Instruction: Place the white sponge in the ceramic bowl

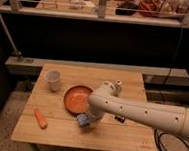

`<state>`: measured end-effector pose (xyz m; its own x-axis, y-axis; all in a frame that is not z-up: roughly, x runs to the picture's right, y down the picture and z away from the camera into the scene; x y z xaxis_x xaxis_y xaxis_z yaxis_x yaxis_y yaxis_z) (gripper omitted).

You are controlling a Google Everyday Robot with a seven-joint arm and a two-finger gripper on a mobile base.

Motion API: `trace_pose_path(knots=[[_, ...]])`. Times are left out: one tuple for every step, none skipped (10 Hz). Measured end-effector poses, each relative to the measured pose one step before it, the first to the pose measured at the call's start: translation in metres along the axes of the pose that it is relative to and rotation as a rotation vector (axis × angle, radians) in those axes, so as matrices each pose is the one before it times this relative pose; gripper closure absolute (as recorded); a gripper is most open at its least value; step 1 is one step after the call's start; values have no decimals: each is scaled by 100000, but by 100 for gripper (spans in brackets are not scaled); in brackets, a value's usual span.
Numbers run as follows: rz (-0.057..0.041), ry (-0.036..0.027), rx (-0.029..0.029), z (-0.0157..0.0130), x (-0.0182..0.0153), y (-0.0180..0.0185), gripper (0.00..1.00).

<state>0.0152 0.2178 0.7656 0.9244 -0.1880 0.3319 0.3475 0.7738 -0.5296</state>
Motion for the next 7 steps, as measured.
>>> trace_pose_path(knots=[[-323,-321,240,-90,-203,-416,88],[-28,-76,151,-185,25,-381,88],[71,-96,129,-224,-45,-364,88],[-259,-299,135,-350,-284,-729,88],[-151,-4,-240,-258,-140,-390,88],[133,31,-377,-242,9,-351,88],[-253,-204,-222,-134,-67,-275,88]])
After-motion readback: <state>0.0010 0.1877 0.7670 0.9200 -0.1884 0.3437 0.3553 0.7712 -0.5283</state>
